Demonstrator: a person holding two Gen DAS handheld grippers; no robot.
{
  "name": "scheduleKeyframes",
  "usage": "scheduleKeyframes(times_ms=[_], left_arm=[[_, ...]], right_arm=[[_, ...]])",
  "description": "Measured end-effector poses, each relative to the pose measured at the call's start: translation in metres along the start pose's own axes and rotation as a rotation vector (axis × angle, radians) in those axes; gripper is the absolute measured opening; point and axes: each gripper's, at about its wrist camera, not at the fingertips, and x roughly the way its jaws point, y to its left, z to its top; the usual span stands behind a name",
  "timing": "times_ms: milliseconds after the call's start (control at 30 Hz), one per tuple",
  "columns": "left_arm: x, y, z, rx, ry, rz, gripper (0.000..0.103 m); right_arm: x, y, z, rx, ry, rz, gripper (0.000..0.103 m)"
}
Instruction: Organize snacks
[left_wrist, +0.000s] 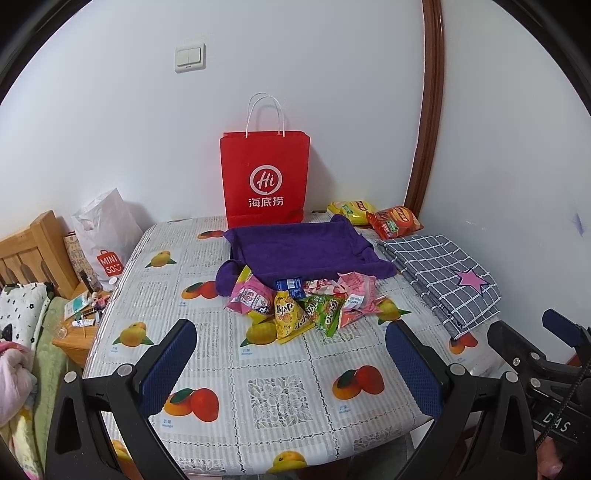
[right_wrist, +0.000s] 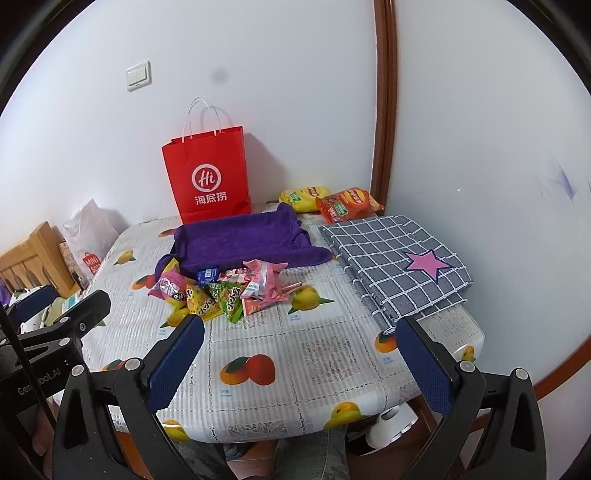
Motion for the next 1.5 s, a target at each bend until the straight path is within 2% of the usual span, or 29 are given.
scheduleKeyframes(times_ms=[1500], left_arm=[[0.0000,-0.0039,0.0027,0.005,0.004,-0.001,0.103]], right_arm=[[-0.0027,0.0040,-0.0050,0.015,-0.005,0.008,0.102]])
